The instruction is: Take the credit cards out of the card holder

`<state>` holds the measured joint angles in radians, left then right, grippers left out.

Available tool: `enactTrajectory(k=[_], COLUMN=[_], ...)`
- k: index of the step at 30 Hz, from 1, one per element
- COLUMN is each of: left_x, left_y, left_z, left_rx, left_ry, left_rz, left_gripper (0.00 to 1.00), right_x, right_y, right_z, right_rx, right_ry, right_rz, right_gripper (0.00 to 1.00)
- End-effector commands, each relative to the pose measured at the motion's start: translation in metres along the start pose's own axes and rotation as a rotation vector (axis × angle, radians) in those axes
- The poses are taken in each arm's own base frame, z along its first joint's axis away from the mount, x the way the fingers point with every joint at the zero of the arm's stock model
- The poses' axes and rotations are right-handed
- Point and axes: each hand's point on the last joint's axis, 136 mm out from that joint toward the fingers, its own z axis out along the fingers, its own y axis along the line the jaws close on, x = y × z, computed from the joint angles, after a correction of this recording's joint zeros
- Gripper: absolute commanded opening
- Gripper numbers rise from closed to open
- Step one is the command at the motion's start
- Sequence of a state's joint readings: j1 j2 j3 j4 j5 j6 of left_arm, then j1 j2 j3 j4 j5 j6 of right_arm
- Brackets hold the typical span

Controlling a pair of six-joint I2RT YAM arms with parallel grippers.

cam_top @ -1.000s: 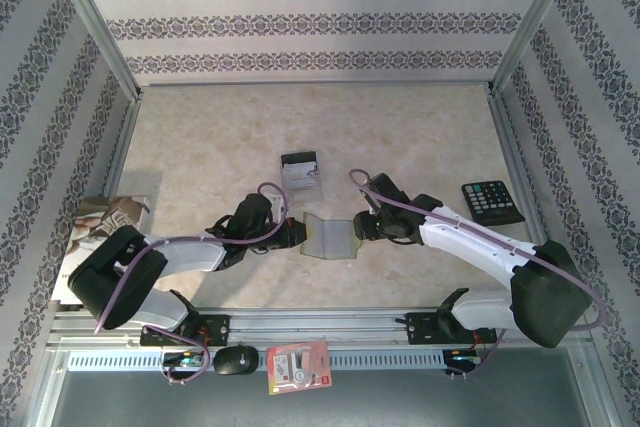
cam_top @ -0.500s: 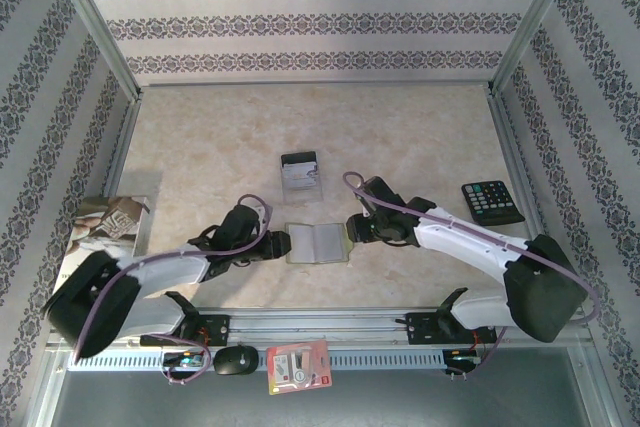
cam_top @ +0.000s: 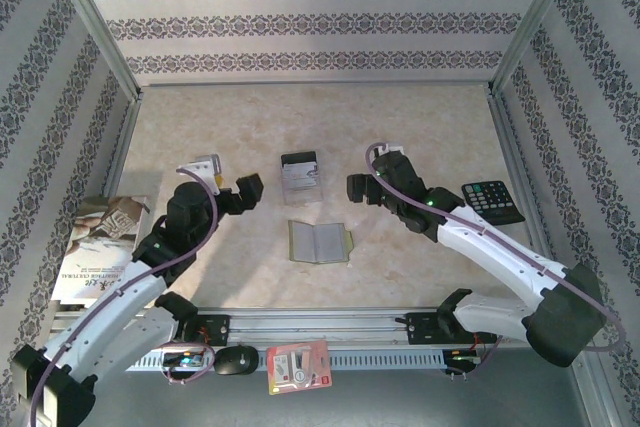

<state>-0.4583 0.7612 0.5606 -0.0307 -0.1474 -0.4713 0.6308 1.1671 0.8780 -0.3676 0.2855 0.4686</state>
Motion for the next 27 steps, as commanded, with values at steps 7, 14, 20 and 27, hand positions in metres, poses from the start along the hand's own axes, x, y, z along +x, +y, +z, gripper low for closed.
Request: enactTrajectory(k=[7, 14, 20, 27], left_x=[-0.036, 0.012, 0.030, 0.042], left_y=[0.123, 0.162, 0.171, 0.179], left_z=[0.046, 0.093, 0.095, 0.106], left_rx=[-0.594, -0.613, -0.479, -0.437], left_ry=[-0.116, -0.005, -0.118, -0.092], left_rz=[0.404, 0.475, 0.360, 0.339], left_gripper=[0.99, 0.99, 0.99, 0.99], right_x=[-0.039, -0.039, -0.043, -0.051], right_y=[-0.066, -0.085, -0.091, -0.141], right_z=[0.006, 0.014, 0.012, -0.003], right_rx=[0.119, 0.103, 0.099, 0.254], right_ry=[-0.141, -0.131, -0.254, -0.453], right_rz=[0.207, 0.266, 0.157, 0.038], right_gripper=[0.98, 0.98, 0.98, 0.98])
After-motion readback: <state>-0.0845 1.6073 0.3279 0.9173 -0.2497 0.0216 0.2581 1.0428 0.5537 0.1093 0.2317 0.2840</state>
